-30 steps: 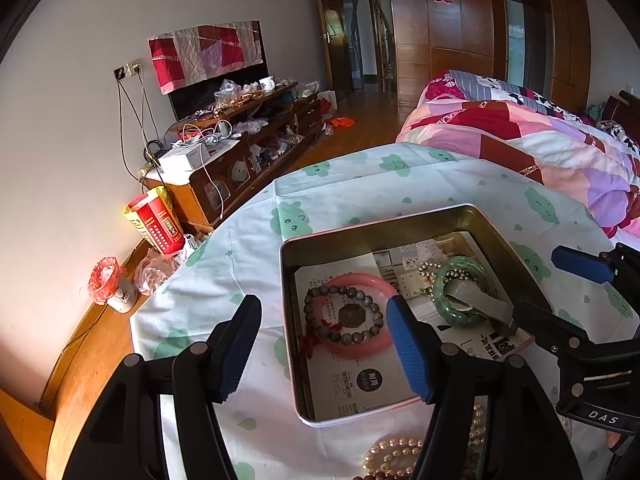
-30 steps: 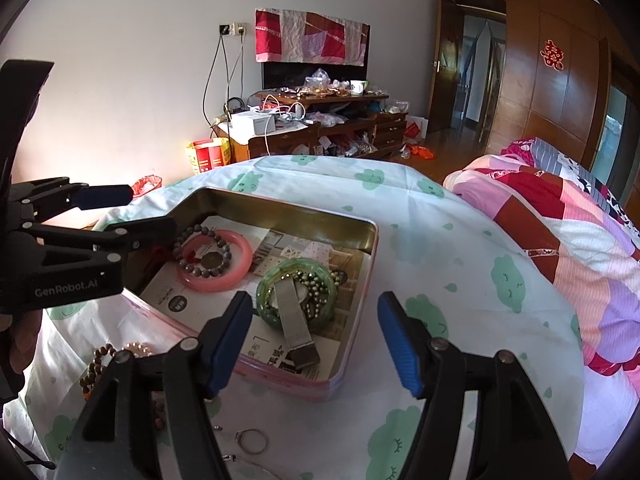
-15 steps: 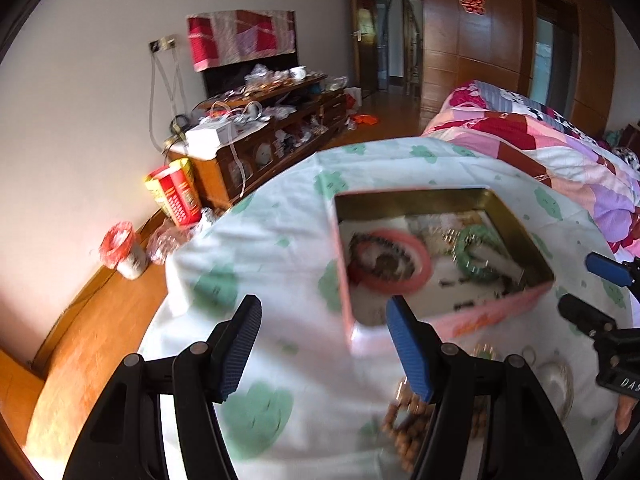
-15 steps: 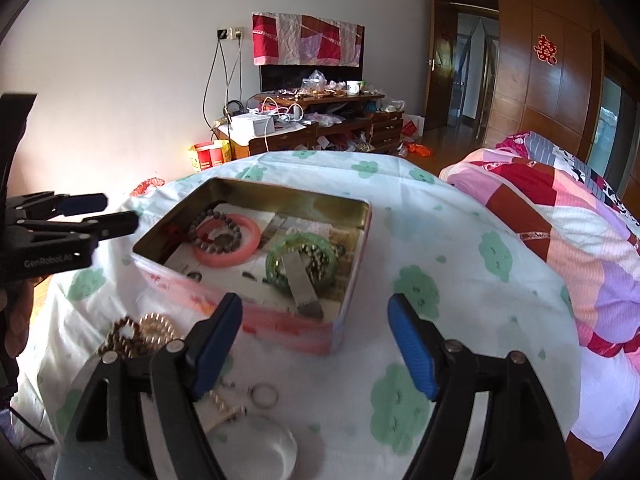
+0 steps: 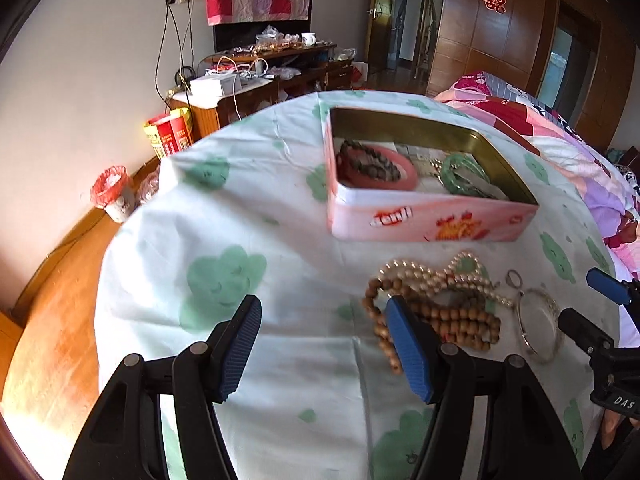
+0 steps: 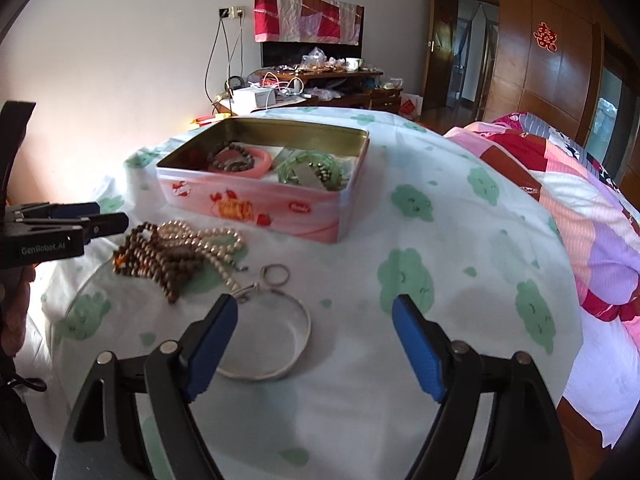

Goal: Organize jewelry
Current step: 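Grasp the wooden bead bracelet with the left gripper while the right gripper grasps the silver bangle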

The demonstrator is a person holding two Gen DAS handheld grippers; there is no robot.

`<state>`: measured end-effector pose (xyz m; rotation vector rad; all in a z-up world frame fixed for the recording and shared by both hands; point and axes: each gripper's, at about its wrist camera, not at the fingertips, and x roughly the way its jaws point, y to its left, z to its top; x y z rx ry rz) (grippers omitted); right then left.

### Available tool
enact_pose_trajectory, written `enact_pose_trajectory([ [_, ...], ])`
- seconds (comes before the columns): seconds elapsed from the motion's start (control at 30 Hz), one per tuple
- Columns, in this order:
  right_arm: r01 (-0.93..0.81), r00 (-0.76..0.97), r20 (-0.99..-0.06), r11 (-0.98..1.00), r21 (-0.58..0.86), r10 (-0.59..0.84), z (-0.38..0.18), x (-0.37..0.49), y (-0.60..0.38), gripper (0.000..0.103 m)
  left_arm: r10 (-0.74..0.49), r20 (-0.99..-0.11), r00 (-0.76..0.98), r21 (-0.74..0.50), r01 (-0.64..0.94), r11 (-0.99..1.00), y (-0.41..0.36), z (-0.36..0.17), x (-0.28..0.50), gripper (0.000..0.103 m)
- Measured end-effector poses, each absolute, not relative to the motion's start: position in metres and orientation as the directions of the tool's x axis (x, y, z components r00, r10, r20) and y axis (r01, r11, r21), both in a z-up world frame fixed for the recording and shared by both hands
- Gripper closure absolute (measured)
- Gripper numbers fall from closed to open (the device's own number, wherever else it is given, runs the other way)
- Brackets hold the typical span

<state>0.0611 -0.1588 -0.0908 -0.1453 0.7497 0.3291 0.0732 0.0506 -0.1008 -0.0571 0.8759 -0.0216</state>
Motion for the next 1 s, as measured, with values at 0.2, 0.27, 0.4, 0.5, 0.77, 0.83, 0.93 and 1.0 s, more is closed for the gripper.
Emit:
enact_pose_trajectory([
  [0.2,-0.361,0.669,-0.7,0.933,-0.01,0.251,-0.097,0.059,-0.154,0.016,-0.05,-0.765,0.642,-0.049,0.02,0.999,0.04,-0.102,0.071,0.038],
  [0.27,-0.369,0.661,-0.705,0.929,-0.006,0.258,-0.099,0.059,-0.151,0.016,-0.044,-0.765,0.643,-0.044,0.016,0.999,0.039,-0.103,0.071,0.038],
  [0.4,-0.392,0.639,-0.719,0.92,-0.001,0.272,-0.102,0.059,-0.144,0.014,-0.043,-0.765,0.642,-0.046,0.012,0.999,0.041,-0.103,0.073,0.038],
  [0.5,-0.399,0.627,-0.734,0.917,-0.014,0.262,-0.105,0.061,-0.136,0.014,-0.036,-0.764,0.645,-0.041,0.007,0.999,0.042,-0.102,0.072,0.038],
  [0.77,-0.385,0.588,-0.781,0.922,-0.042,0.21,-0.115,0.068,-0.13,0.016,-0.04,-0.762,0.647,-0.047,0.006,0.999,0.043,-0.102,0.071,0.038],
  [0.83,-0.383,0.577,-0.786,0.923,-0.018,0.224,-0.115,0.069,-0.133,0.029,-0.044,-0.76,0.649,-0.05,0.009,0.999,0.041,-0.101,0.069,0.038],
  [0.93,-0.376,0.585,-0.778,0.926,-0.009,0.23,-0.115,0.067,-0.14,0.034,-0.05,-0.754,0.654,-0.055,0.013,0.998,0.04,-0.099,0.069,0.038],
  [1.0,-0.375,0.592,-0.773,0.927,-0.013,0.229,-0.114,0.065,-0.141,0.034,-0.056,-0.751,0.657,-0.058,0.019,0.998,0.039,-0.098,0.067,0.038],
])
